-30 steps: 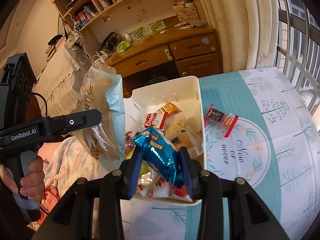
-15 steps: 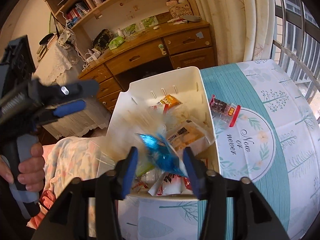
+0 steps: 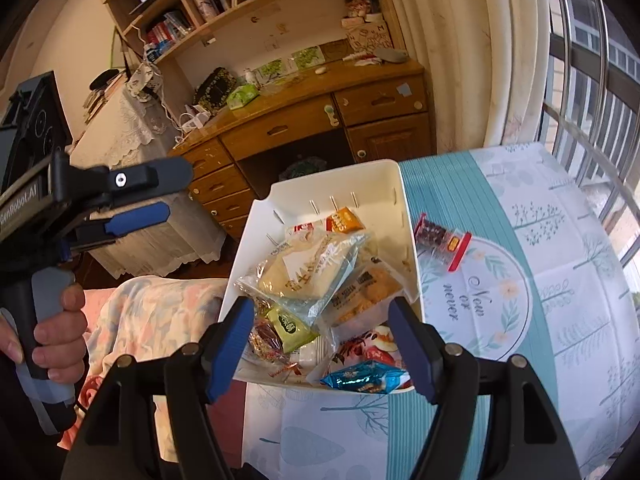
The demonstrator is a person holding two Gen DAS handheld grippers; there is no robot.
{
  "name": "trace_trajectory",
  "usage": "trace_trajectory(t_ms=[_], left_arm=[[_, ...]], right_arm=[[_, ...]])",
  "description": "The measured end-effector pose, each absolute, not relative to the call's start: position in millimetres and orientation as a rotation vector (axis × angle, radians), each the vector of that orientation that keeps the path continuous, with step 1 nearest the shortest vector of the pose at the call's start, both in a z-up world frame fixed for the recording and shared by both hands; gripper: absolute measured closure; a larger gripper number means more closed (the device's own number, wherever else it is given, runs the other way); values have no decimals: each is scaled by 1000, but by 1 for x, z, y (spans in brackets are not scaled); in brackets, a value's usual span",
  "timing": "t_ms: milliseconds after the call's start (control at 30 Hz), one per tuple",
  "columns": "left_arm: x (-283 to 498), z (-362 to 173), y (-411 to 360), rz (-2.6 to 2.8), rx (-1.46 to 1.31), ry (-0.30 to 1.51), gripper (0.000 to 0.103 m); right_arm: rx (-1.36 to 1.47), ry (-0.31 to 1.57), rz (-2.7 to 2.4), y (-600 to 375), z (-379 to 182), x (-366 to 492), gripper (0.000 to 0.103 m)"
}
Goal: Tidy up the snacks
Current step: 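Open both tools and move the right tool to the red-wrapped date snack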
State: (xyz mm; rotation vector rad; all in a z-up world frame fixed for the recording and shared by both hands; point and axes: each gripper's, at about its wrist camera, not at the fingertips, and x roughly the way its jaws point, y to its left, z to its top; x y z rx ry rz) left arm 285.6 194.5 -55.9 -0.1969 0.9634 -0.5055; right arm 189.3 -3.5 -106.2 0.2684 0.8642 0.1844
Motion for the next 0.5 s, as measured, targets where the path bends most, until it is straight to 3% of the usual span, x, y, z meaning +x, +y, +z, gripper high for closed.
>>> trace_trajectory(t_ms=[500], left_arm=[[244, -61, 157, -387, -294, 970, 10]], right_arm=[[141, 842, 295, -51, -90, 188, 33]])
